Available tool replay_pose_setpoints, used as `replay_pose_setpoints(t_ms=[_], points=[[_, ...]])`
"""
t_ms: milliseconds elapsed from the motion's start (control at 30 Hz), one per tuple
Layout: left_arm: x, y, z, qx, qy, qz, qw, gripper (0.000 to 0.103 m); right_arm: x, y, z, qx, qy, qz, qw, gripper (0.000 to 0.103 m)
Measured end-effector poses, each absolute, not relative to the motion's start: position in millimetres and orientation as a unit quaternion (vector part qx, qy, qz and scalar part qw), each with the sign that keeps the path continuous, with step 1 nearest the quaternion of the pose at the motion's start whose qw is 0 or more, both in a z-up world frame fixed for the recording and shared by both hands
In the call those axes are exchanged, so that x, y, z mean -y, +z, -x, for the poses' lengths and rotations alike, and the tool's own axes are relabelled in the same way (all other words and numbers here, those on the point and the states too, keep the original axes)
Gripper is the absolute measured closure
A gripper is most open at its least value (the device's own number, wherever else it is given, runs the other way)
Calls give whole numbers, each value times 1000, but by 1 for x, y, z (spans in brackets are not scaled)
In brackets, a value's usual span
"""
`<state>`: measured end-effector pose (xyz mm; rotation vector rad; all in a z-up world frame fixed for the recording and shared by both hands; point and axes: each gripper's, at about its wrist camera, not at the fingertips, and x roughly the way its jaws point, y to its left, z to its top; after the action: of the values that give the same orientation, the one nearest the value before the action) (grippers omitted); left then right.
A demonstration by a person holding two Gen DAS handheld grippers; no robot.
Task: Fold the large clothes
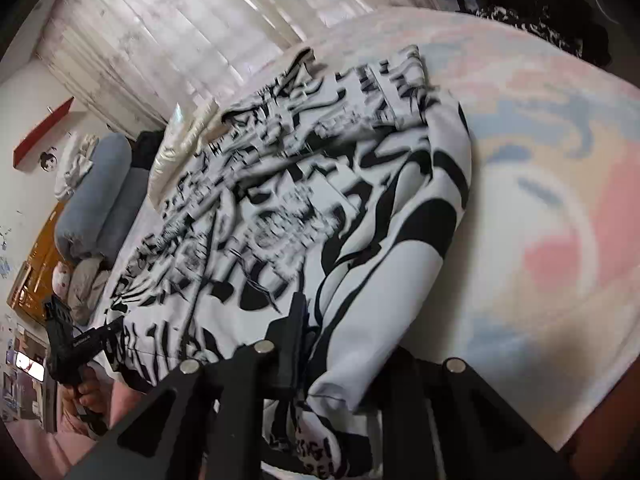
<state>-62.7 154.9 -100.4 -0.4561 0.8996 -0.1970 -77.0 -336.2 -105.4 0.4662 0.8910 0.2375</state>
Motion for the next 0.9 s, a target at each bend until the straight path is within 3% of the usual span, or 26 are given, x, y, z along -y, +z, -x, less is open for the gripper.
replay_pose_setpoints(t_ms=[300, 900], points=[[-169, -57, 84, -395, -92, 224, 886, 98, 331, -29, 98, -352, 144, -217, 899, 91], [-187, -56, 75, -444, -98, 229, 861, 98, 339, -17, 105, -367, 150, -237, 887, 91]])
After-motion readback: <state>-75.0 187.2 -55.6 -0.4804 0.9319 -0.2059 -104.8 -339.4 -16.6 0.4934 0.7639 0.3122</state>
